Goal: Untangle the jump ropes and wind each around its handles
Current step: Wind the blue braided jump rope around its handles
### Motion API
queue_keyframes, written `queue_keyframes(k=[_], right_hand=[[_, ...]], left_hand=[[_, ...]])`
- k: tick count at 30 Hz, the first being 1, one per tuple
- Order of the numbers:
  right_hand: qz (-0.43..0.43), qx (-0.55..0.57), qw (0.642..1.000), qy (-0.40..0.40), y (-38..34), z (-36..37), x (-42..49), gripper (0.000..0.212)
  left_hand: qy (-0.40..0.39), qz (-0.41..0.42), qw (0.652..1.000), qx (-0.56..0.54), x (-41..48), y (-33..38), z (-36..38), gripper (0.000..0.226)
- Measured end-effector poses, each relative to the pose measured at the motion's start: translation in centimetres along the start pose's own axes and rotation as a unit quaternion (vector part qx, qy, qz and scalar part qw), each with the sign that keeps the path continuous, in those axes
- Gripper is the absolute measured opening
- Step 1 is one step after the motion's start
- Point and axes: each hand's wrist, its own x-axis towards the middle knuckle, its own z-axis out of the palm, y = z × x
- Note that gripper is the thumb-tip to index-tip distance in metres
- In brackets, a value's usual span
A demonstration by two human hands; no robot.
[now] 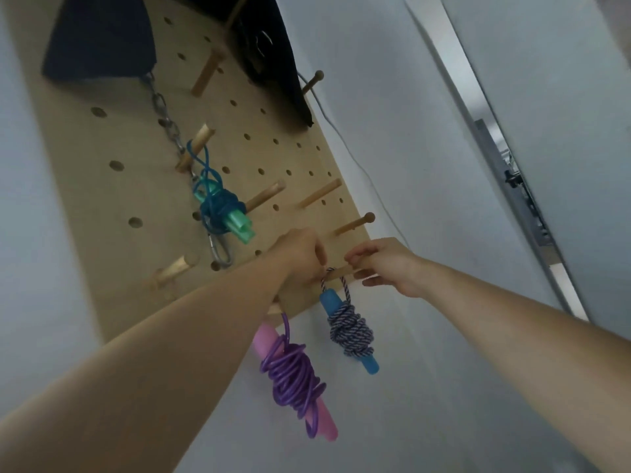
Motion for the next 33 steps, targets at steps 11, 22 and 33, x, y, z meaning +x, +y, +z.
queue_keyframes(k=[11,22,33], right_hand=[[-0.133,-0.241,0.960,0.053,-0.6,-6.4,-12.2,0.007],[-0.015,-0.322,0.946,-0.037,6.0,-12.1,-27.3,0.006],[0.275,-0.395,0.853,-0.200,30.7,-15.5,-40.5,0.007]], left_hand=[[0.012,0.193,0.981,-0.027,-9.9,7.0,-2.8,0.011],[-0.095,0.281,0.934,-0.200,-22.5,14.4,11.2,0.015],[-0.350,0.128,0.824,-0.426,-32.7,23.3,39.6,0.004]])
